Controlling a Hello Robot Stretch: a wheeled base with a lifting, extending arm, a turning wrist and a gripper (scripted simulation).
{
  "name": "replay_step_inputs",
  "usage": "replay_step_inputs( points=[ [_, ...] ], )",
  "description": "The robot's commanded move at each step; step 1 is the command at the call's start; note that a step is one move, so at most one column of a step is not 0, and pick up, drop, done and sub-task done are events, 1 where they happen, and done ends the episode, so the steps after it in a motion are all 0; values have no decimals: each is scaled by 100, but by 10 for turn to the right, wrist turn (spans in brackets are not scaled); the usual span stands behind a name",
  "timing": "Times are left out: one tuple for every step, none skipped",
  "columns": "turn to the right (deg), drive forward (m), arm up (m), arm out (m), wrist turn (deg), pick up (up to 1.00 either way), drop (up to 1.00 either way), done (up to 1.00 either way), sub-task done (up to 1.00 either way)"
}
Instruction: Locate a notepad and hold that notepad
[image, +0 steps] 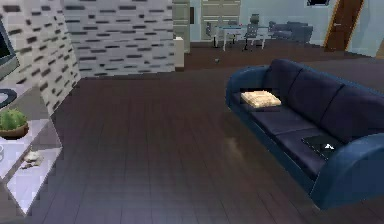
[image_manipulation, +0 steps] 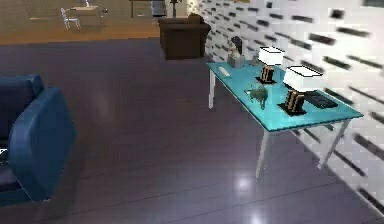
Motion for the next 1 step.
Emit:
replay_step_inputs(
  points=[
    [0, 100, 0, 0, 0, 0, 0, 0, 0]
  ],
)
